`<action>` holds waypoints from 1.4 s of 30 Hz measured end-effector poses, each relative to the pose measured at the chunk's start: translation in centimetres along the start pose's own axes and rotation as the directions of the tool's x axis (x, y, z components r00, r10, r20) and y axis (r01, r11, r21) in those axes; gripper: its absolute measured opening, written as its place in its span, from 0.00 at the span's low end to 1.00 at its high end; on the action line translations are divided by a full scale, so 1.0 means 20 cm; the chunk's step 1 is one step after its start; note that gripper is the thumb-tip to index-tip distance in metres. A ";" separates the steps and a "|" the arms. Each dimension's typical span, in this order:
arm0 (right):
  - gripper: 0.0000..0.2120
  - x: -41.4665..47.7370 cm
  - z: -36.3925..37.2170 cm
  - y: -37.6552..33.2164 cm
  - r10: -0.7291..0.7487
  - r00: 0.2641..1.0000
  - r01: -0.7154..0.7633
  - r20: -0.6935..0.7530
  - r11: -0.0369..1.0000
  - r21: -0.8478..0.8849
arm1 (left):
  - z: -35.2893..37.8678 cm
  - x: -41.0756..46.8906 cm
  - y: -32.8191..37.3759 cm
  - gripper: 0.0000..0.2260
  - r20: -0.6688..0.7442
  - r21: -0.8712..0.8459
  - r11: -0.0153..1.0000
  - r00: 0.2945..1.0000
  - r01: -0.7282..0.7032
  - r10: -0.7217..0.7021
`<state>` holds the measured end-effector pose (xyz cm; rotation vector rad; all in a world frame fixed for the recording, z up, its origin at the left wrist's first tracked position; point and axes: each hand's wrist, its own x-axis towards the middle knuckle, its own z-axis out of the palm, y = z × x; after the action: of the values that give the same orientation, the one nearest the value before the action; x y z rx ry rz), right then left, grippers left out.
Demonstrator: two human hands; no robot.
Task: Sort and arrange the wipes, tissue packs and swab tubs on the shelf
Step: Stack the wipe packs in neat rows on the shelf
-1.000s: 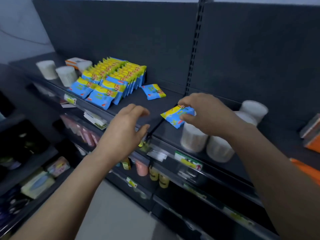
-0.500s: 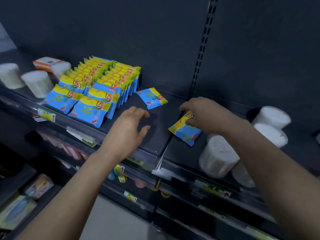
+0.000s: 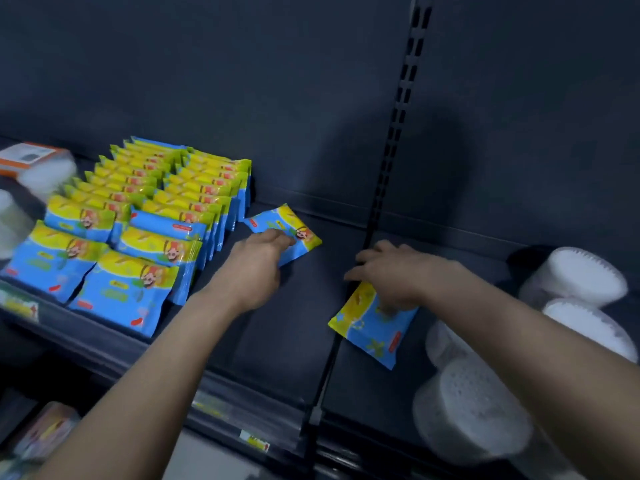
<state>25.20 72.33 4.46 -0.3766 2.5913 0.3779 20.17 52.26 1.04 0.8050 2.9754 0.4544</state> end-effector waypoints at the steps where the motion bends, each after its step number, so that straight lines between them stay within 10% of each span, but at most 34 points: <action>1: 0.37 0.02 0.00 0.00 0.006 1.000 -0.006 0.022 1.000 -0.001 | 0.01 0.05 -0.02 0.26 0.019 0.023 1.000 1.000 -0.017 0.016; 17: 0.19 0.03 -0.17 0.00 0.324 0.940 -0.342 0.110 0.903 0.260 | -0.10 0.55 -0.16 0.34 0.510 0.271 0.918 0.852 -0.289 0.117; 27: 0.14 -0.03 -0.18 -0.07 0.676 0.707 -0.506 -0.206 0.687 0.521 | -0.14 0.56 -0.22 0.26 0.342 0.226 0.870 0.872 -0.439 0.351; 33: 0.15 0.00 -0.23 -0.08 0.662 0.692 -0.482 -0.289 0.721 0.498 | -0.23 0.52 -0.26 0.12 0.057 -0.007 0.913 0.911 -0.408 0.407; 42: 0.15 0.12 -0.29 -0.05 0.610 0.714 -0.384 -0.344 0.752 0.536 | -0.23 0.52 -0.36 0.15 0.014 -0.007 0.937 0.937 -0.350 0.350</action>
<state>21.03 69.08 7.97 0.5012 3.1629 -0.1627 7.19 50.30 4.02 1.3399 2.8160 0.4603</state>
